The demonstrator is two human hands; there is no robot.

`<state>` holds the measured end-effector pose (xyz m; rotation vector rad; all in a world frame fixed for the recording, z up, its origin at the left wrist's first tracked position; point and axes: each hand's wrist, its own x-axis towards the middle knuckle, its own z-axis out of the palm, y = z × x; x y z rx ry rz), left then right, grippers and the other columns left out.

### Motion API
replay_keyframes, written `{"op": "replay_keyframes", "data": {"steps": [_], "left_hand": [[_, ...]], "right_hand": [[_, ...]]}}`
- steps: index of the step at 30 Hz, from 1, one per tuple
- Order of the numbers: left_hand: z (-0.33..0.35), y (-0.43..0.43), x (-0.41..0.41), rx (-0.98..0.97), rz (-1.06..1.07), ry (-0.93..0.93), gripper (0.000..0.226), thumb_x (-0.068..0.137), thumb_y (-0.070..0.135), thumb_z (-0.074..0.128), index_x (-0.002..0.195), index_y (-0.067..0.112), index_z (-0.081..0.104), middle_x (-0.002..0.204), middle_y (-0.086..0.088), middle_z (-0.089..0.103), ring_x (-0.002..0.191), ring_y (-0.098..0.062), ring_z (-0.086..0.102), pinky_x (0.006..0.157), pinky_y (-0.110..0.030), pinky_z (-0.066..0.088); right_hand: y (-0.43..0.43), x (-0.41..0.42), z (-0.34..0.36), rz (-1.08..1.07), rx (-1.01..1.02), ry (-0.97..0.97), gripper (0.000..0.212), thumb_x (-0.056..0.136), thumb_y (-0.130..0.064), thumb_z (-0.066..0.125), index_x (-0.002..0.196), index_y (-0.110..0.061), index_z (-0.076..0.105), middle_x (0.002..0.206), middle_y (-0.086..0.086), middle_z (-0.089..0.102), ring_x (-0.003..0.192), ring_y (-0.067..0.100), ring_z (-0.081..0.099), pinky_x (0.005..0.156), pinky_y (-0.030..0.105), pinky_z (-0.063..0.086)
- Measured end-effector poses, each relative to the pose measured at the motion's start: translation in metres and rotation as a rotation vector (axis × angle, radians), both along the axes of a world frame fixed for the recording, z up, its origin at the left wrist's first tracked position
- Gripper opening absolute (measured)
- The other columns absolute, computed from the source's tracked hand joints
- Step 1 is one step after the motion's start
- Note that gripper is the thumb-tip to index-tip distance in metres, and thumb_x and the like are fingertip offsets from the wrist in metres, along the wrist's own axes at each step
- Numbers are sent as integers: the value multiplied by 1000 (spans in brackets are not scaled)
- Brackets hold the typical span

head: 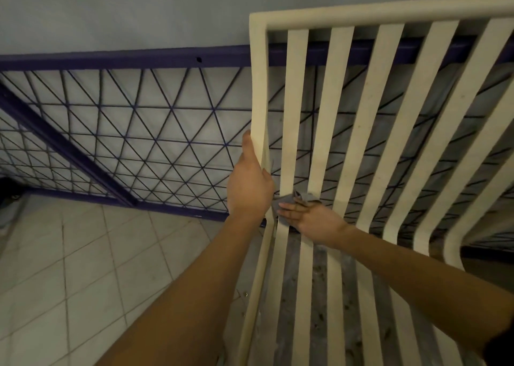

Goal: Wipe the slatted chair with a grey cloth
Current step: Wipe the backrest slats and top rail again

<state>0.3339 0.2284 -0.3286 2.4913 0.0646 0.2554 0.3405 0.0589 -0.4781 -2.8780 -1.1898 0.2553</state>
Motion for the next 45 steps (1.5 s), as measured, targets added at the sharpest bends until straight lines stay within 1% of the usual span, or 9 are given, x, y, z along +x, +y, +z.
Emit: {"op": "replay_keyframes", "data": {"steps": [6,11,18,29,32,35,38,42,45], "left_hand": [[2,-1,0,21,11,8,76,95,11,51,154,26,5,101,-10,60,73,-20,57,63,-37,54],[4,-2,-1,14,18,20,77,95,11,52,154,25,5,103,-12,61,74,-20,56,66,-38,56],[3,-3,-3,9,22,18,77,93,11,54,153,25,7,103,-12,60,74,-20,52,63,-37,51],[1,0,0,9,17,28,77,93,10,52,154,25,5,89,-3,49,71,-18,52,60,-33,45],[3,0,0,18,17,29,77,94,11,52,154,24,6,91,-3,48,71,-18,51,60,-32,44],[4,1,1,34,25,12,76,94,14,52,154,22,6,97,-7,50,76,-18,49,63,-32,43],[4,-2,0,23,28,0,74,95,18,51,154,21,7,109,-15,57,81,-22,55,65,-34,45],[4,-6,-6,5,6,-46,74,95,19,51,154,22,8,120,-15,53,95,-28,60,67,-34,45],[2,-1,-8,27,-20,-98,78,95,16,50,156,20,2,146,-13,38,108,-27,56,67,-30,42]], "right_hand": [[29,-33,-23,-199,61,19,54,101,-22,16,150,-5,32,162,11,20,151,25,9,114,28,-21],[49,-62,-9,-374,130,175,52,101,0,33,152,-2,25,161,13,19,147,29,23,115,41,28],[47,-86,-4,-338,112,296,66,97,-10,54,153,-4,20,162,12,12,141,34,29,109,44,37],[72,-77,-30,-331,-94,71,64,100,1,31,153,2,-5,163,12,-10,149,30,-14,121,40,6],[70,-107,-64,-320,-64,111,89,89,-26,42,151,-3,-18,163,-5,13,150,28,-8,118,34,-16],[68,-140,-70,-380,-37,189,94,82,-47,32,147,-15,-29,160,-8,-23,147,17,-18,118,18,-9],[82,-178,-41,-218,176,119,61,100,-16,27,142,-42,-9,144,-42,-27,140,-5,-13,121,19,-2],[91,-198,-37,-427,753,546,42,104,-1,34,145,-1,40,157,-6,19,144,7,14,114,7,14],[73,-185,-19,-643,921,674,20,91,-1,59,93,-13,74,105,8,66,104,17,61,88,24,48]]}}
